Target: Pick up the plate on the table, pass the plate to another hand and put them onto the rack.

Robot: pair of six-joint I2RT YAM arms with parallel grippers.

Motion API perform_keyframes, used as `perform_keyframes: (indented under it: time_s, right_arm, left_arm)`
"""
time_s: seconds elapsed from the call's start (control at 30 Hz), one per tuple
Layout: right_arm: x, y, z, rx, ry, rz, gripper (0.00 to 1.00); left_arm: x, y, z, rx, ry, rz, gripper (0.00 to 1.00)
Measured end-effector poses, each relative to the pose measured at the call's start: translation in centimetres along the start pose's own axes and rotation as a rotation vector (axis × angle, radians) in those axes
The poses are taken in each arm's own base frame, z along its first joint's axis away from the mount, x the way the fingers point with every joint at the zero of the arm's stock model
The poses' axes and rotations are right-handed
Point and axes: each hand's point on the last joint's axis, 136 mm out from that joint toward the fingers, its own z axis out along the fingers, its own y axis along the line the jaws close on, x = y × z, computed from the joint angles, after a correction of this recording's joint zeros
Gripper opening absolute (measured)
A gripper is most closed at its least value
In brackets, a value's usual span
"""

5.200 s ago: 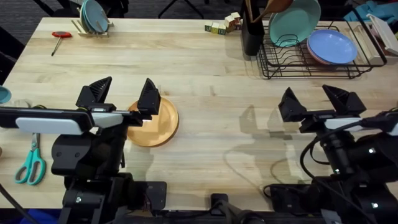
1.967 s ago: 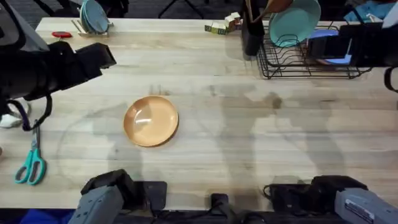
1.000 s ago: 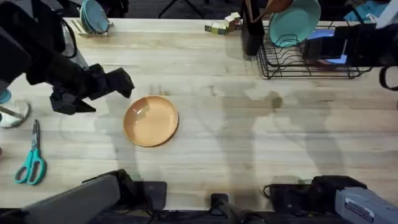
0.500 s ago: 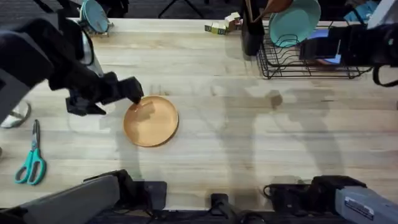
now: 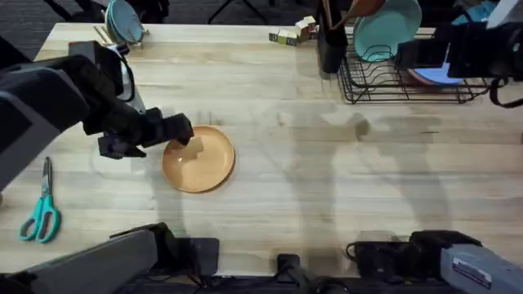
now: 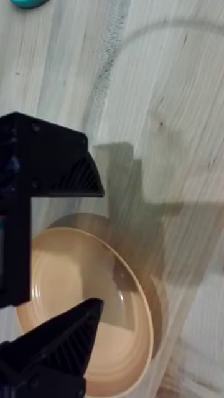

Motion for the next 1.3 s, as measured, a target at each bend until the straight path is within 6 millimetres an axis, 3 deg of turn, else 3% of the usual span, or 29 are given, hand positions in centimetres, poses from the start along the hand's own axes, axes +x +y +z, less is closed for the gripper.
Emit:
perform_keyframes:
  time_s: [0.23, 0.5, 0.6, 0.67, 0.77, 0.87, 0.93, 1.03, 1.3]
  right_arm:
    - [-0.6, 0.0, 0.0, 0.0, -0.026, 0.0, 0.995]
    - [-0.7, 0.0, 0.0, 0.0, -0.027, 0.0, 0.995]
    - [-0.7, 0.0, 0.0, 0.0, -0.027, 0.0, 0.995]
    - [-0.7, 0.0, 0.0, 0.0, -0.027, 0.0, 0.996]
    - [-0.7, 0.0, 0.0, 0.0, -0.027, 0.0, 0.996]
    - [-0.7, 0.0, 0.0, 0.0, -0.027, 0.0, 0.996]
    - [-0.7, 0.0, 0.0, 0.0, -0.027, 0.0, 0.996]
    - [-0.7, 0.0, 0.0, 0.0, -0.028, 0.0, 0.996]
    - [-2.6, 0.0, -0.1, 0.0, -0.106, 0.001, 0.996]
  left_arm:
    - [-0.9, -0.1, 0.2, 0.004, -0.038, 0.002, 0.993]
    - [0.3, 0.3, 2.7, -0.013, 0.082, -0.004, 0.993]
    - [0.2, 0.2, 2.7, -0.012, 0.082, -0.006, 0.992]
    - [0.2, 0.3, 2.7, -0.017, 0.083, -0.006, 0.891]
    - [0.2, 0.3, 2.7, -0.011, 0.083, -0.012, 0.662]
    - [0.2, 0.0, 2.6, 0.003, 0.085, -0.009, 0.306]
    - [0.2, -0.1, 2.6, 0.013, 0.087, -0.012, 0.139]
    - [0.1, -0.5, 2.4, 0.03, 0.081, -0.011, 0.056]
    - [-0.4, -1.0, 2.2, 0.06, 0.068, -0.011, 0.044]
